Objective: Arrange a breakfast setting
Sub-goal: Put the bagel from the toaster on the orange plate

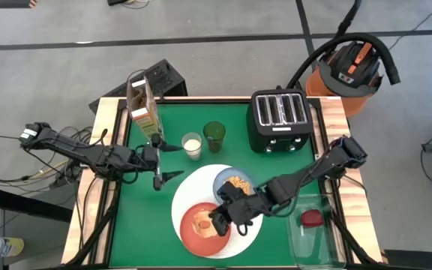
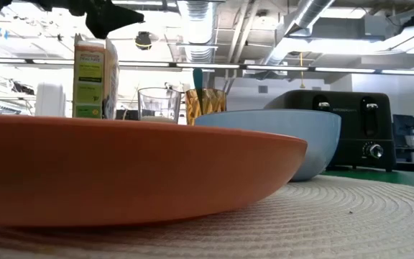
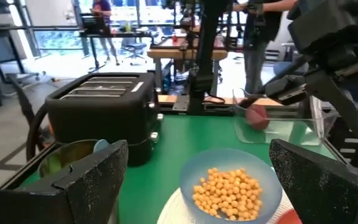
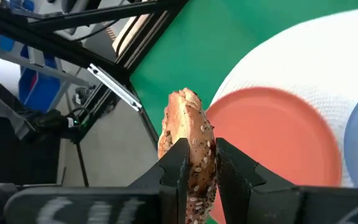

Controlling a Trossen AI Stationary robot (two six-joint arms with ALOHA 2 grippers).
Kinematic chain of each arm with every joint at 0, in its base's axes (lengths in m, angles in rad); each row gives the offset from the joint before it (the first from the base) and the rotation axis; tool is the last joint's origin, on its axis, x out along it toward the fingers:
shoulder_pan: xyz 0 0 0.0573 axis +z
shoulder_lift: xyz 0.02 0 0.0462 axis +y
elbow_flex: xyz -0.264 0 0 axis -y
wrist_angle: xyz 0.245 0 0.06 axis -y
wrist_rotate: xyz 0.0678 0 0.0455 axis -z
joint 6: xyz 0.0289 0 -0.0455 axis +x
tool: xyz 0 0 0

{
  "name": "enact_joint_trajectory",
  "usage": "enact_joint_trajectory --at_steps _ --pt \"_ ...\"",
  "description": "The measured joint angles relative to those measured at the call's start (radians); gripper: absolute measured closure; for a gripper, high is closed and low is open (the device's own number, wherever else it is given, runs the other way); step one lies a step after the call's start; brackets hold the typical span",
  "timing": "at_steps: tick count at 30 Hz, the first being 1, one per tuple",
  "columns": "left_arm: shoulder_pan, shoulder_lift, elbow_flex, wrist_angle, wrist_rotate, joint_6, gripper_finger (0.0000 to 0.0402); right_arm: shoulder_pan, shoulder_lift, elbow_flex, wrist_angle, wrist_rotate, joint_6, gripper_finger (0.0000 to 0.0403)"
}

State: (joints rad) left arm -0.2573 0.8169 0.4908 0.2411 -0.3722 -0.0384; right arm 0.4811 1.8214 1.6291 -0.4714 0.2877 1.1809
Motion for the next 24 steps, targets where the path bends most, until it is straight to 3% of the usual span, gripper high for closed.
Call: enact_joint_trajectory --at_steps 10,16,24 --pt "0.0 0.0 0.0 -0.009 0.027 0.01 0.0023 0.037 0.144 -0.005 0.081 -0.009 0.112 0.0316" --pt "0.0 0.001 0.0 -0.028 0.028 -0.005 0.0023 0.025 0.204 0.004 0.185 -0.068 0.136 0.0316" --pt "0.0 0.001 0.0 -0.05 0.028 -0.007 0.0023 0.01 0.265 0.001 0.17 -0.161 0.159 0.0316"
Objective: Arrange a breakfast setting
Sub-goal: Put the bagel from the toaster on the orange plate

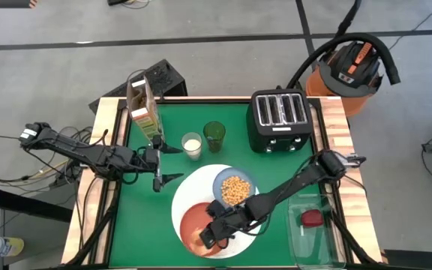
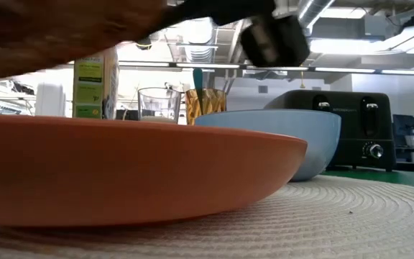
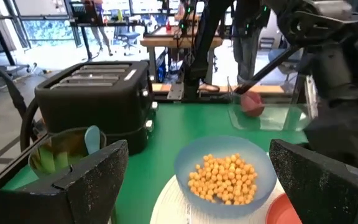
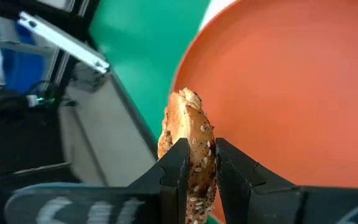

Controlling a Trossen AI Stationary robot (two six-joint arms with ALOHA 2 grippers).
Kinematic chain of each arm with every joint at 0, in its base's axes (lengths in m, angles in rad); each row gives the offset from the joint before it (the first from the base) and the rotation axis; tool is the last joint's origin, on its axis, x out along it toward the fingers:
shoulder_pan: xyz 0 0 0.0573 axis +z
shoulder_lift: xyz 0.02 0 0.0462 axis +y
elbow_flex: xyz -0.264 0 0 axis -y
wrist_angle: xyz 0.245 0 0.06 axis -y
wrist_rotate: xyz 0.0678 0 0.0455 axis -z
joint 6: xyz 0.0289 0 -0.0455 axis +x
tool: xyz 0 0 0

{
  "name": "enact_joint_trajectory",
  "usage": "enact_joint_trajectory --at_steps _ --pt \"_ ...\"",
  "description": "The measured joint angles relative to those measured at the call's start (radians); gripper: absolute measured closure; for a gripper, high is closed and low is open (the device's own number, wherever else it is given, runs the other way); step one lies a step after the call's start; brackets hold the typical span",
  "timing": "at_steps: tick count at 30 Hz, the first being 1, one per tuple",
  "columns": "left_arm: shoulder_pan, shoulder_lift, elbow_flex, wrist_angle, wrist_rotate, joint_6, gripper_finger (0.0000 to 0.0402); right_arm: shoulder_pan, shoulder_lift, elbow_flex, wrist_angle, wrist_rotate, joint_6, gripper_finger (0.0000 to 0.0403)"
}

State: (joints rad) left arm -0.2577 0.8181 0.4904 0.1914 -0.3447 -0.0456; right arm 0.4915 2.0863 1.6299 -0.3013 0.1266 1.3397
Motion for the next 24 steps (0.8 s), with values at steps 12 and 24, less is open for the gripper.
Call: enact_joint_trajectory --at_steps 12,24 --pt "0.0 0.001 0.0 -0.023 -0.001 0.0 0.0023 -0.003 0.003 -0.001 -0.062 -0.01 -0.002 0.0316" --pt "0.0 0.001 0.0 -0.022 -0.002 0.0 0.0023 -0.007 0.033 -0.003 -0.062 -0.016 -0.008 0.0316"
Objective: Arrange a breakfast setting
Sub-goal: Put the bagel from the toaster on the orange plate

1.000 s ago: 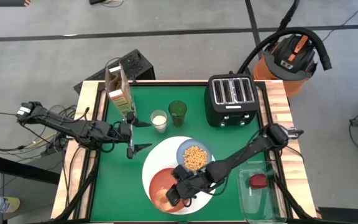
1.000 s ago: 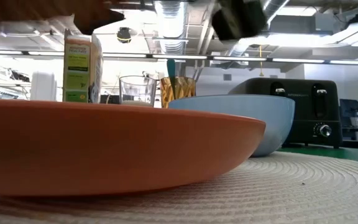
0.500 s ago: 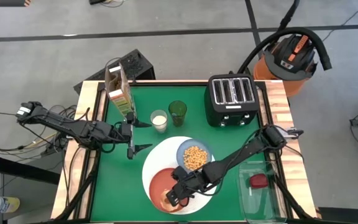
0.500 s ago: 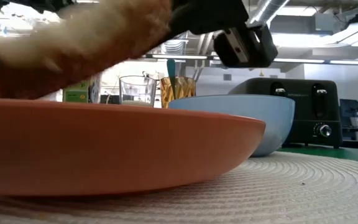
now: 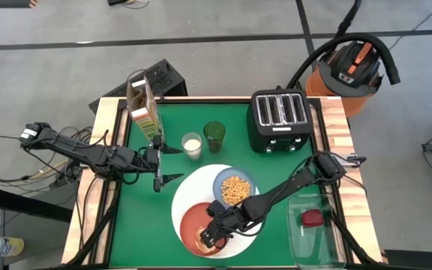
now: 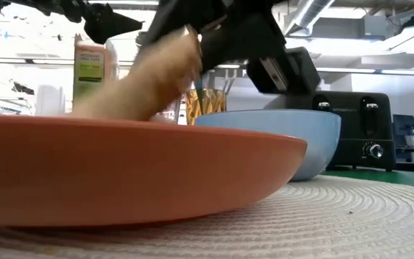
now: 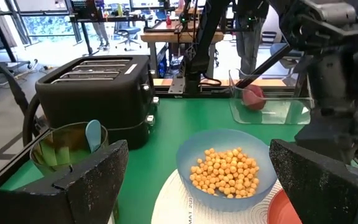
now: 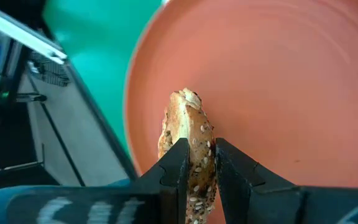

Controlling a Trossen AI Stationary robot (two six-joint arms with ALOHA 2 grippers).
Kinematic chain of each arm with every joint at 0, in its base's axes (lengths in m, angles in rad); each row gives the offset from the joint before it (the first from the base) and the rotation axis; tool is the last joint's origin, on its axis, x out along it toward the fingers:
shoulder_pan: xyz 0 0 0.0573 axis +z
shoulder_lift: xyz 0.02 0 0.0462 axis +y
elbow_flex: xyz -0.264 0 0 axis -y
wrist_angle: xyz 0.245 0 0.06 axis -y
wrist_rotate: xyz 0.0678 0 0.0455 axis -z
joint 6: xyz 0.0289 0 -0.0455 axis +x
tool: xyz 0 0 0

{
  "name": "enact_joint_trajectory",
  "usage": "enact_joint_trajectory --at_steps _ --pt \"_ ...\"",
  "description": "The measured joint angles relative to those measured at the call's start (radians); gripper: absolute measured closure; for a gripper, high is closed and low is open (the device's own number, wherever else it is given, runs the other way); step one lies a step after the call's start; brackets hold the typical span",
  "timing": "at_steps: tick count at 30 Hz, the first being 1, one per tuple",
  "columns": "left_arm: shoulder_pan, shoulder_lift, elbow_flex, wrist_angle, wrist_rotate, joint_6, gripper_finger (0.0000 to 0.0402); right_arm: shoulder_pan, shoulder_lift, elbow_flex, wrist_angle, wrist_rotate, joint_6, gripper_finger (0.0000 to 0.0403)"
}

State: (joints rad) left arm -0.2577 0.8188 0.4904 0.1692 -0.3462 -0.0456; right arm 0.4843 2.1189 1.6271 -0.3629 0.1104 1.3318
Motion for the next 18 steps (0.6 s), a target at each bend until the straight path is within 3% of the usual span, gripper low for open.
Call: enact_joint_trajectory --at_steps 10,18 --pt "0.0 0.0 0.0 0.0 0.0 -0.001 0.0023 0.0 -0.003 0.002 -0.001 -0.001 -0.06 0.0312" --pt "0.0 0.0 0.0 0.0 0.0 -0.002 0.0023 0.0 -0.003 0.002 -0.003 -0.001 -0.06 0.0254"
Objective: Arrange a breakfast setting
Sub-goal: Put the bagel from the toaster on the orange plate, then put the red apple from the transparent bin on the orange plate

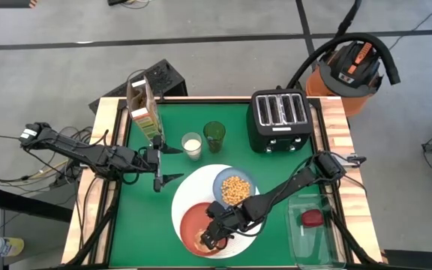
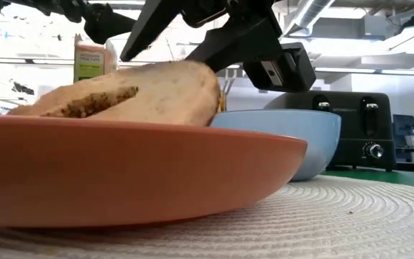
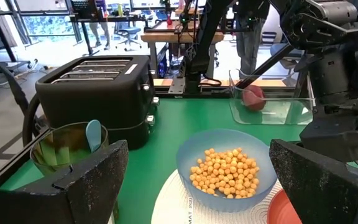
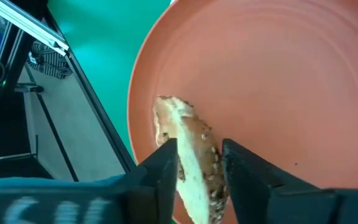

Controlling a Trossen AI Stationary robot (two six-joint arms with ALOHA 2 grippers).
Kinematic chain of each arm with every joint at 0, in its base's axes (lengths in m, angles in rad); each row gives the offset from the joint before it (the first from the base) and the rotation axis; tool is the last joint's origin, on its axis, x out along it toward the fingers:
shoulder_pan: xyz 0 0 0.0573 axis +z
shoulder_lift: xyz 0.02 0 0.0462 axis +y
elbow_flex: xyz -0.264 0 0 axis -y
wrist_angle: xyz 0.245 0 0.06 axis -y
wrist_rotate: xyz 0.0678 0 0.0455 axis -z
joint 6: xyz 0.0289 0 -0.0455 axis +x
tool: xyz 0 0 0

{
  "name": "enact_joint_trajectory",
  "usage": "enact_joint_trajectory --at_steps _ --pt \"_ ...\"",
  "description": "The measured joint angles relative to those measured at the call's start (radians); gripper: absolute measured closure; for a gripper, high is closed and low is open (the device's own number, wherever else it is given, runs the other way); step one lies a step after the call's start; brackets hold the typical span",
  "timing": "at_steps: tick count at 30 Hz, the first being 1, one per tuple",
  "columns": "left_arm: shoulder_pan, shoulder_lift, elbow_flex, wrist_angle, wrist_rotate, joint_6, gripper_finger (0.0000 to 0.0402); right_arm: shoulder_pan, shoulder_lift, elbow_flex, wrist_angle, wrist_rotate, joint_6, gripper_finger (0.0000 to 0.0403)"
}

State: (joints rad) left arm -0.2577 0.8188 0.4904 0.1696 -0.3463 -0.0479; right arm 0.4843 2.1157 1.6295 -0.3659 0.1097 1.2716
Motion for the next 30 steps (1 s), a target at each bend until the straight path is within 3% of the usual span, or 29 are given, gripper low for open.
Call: enact_joint_trajectory --at_steps 11,23,30 --pt "0.0 0.0 0.0 0.0 0.0 -0.001 0.0023 -0.004 -0.013 0.0 0.01 -0.057 0.004 0.0172" --pt "0.0 0.0 0.0 -0.013 -0.001 -0.002 0.0023 -0.037 -0.031 0.0 0.006 -0.264 0.039 0.0168" --pt "0.0 0.0 0.0 -0.089 0.0 -0.085 0.0023 -0.028 -0.039 0.0 -0.003 -0.269 0.056 0.0168"
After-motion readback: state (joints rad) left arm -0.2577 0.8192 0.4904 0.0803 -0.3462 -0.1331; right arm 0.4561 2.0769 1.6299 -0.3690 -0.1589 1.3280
